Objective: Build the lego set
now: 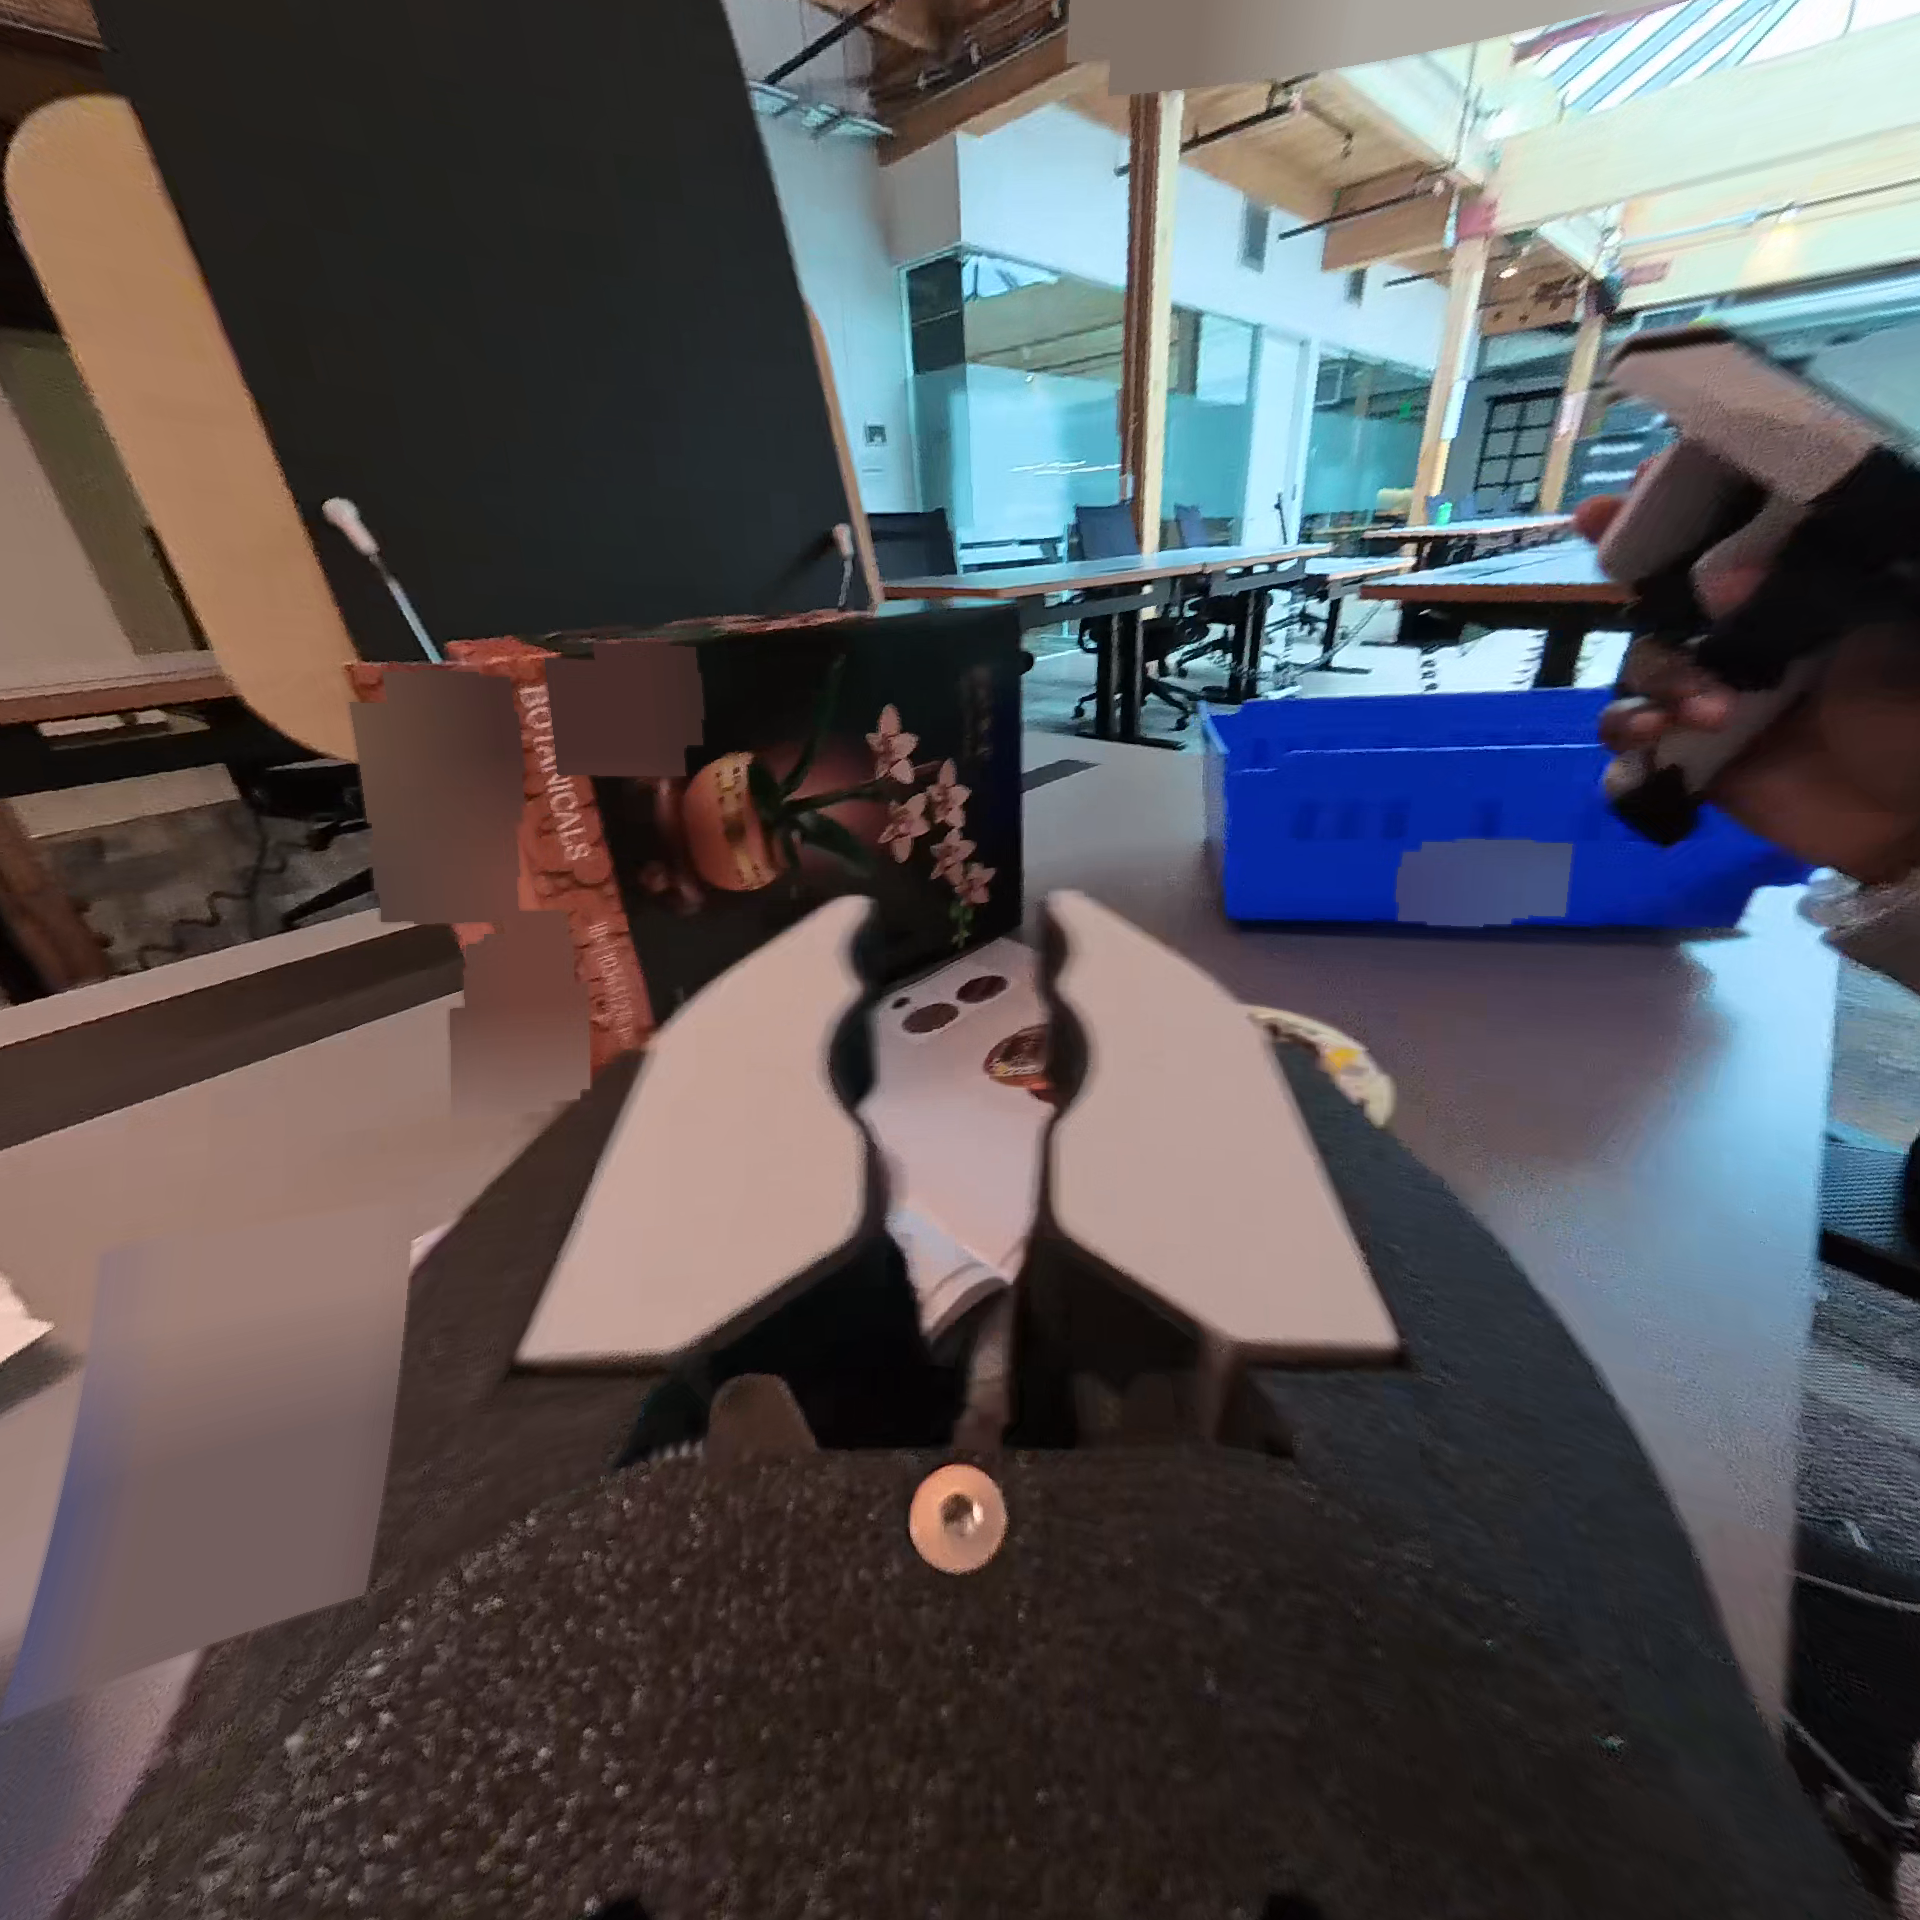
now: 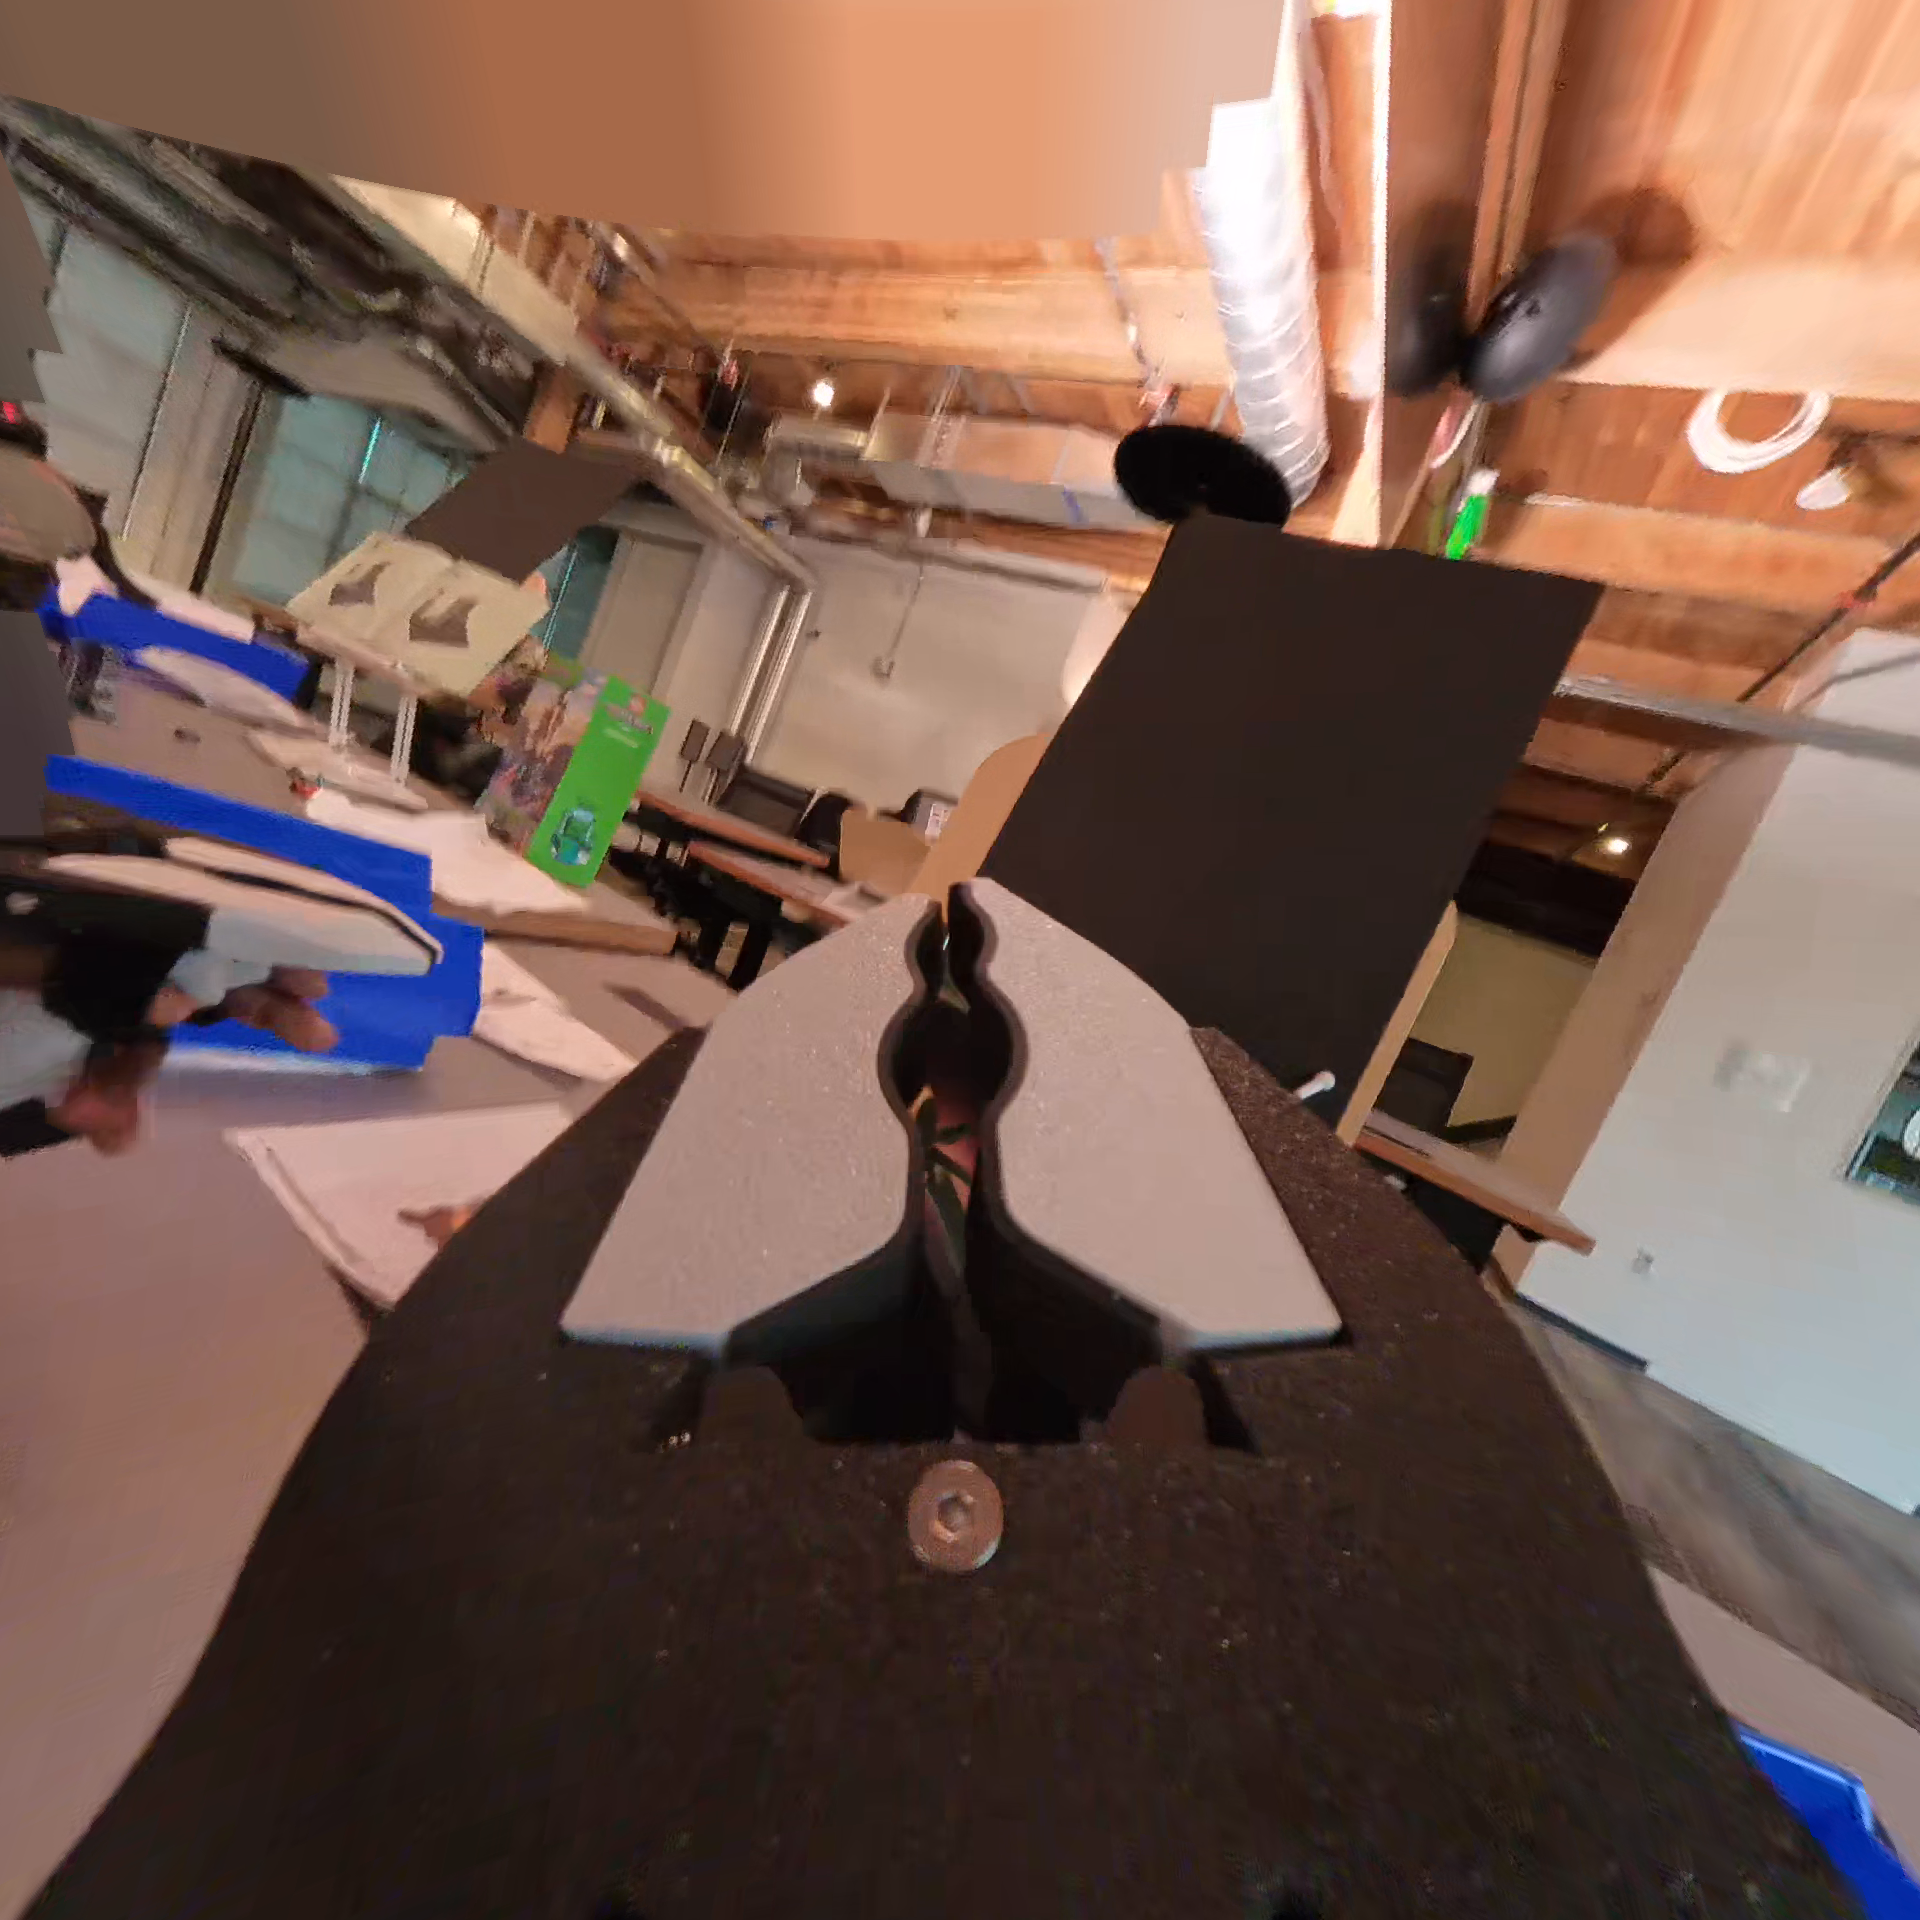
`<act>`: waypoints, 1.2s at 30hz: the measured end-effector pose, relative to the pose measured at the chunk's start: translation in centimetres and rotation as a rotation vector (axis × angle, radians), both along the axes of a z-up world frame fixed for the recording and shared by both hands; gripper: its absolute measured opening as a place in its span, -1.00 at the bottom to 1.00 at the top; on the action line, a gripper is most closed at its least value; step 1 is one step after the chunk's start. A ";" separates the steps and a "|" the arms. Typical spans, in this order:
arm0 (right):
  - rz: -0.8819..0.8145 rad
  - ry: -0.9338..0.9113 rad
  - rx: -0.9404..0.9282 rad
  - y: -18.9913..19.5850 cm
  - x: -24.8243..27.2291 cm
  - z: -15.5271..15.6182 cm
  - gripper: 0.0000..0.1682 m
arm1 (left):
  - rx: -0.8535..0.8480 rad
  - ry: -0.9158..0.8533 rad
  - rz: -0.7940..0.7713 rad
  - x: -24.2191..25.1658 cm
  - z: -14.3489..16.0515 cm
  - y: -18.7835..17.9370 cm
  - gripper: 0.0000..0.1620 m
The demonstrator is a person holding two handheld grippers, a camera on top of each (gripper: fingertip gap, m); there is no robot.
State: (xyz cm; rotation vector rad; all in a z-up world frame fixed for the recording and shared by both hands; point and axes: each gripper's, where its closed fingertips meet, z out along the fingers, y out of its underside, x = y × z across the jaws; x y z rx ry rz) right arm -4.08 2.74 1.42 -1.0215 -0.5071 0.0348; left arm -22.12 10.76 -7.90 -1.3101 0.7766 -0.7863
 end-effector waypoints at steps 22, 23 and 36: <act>0.251 -0.425 -0.923 3.5 -6.1 -22.5 -0.97 | -0.298 0.622 -0.231 6.3 -13.4 -1.8 -0.99; 0.274 -0.411 -0.932 3.0 -6.7 -22.5 -0.97 | -0.313 0.617 -0.230 5.8 -13.4 -2.2 -0.99; 0.227 -0.501 -0.971 3.5 0.6 -21.9 -0.66 | -0.161 0.693 -0.204 3.8 -10.6 0.6 -0.85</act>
